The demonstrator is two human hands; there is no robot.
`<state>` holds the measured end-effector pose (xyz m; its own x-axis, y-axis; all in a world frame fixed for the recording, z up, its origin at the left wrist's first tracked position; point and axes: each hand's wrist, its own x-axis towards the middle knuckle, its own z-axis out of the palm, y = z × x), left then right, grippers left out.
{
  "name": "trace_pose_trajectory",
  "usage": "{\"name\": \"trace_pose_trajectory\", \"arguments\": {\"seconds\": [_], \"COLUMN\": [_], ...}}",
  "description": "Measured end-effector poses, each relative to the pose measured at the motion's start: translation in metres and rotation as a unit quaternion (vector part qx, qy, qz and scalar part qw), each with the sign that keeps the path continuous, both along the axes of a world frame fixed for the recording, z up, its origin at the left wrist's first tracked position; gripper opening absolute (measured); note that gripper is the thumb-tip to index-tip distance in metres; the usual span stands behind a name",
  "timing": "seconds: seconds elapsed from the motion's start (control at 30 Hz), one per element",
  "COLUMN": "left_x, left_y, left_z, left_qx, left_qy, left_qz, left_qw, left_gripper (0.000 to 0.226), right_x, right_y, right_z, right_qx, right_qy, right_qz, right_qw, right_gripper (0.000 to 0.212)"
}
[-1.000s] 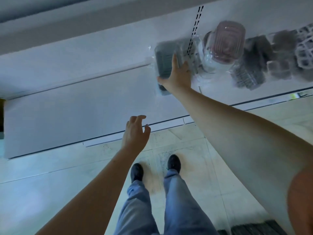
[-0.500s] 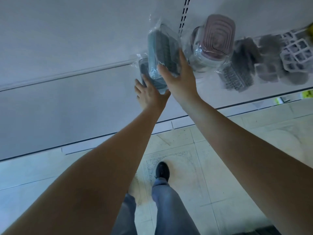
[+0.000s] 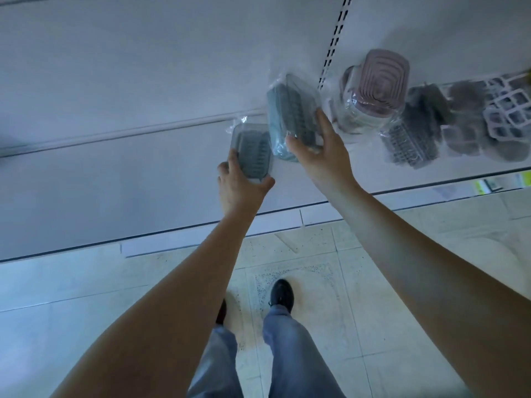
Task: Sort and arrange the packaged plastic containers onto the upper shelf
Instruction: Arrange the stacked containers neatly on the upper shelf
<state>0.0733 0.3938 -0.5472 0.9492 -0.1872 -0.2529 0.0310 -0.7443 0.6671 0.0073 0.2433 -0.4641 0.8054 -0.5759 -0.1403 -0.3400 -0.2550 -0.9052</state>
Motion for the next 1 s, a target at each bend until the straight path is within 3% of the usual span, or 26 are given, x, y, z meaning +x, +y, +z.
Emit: {"name": "trace_pose_trajectory", "arguments": {"seconds": [0.13,0.33,0.6,0.8,1.0], "left_x": [-0.034,-0.076,-0.123,-0.128,-0.080], "left_y": [0.069,0.167,0.331,0.416,0.443], "left_z": [0.044,0.133,0.229,0.284,0.348], "left_qx": [-0.039,-0.071,-0.114,-0.139,-0.166], "left_qy": [-0.030,-0.084,-0.182,-0.280,-0.357], "left_qz": [-0.003,-0.025,-0.037,-0.041,0.020], "left_qw": [0.999,0.994,0.976,0.949,0.919], "left_gripper": [0.100,0.095,0.079,0.082,0.077], "right_x": [-0.025,-0.074,-0.138,-0.142,-0.097], "right_y": [0.032,0.096,0.226,0.296,0.328], "right_z": [0.030,0.085,0.168,0.224,0.280], "right_qx": [-0.081,-0.138,-0.199,-0.229,-0.265], "right_qy": [-0.009,-0.010,-0.063,-0.139,-0.215], "right_qz": [0.046,0.066,0.118,0.173,0.134], "right_qw": [0.996,0.988,0.971,0.948,0.930], "right_gripper": [0.070,0.085,0.089,0.090,0.088]}}
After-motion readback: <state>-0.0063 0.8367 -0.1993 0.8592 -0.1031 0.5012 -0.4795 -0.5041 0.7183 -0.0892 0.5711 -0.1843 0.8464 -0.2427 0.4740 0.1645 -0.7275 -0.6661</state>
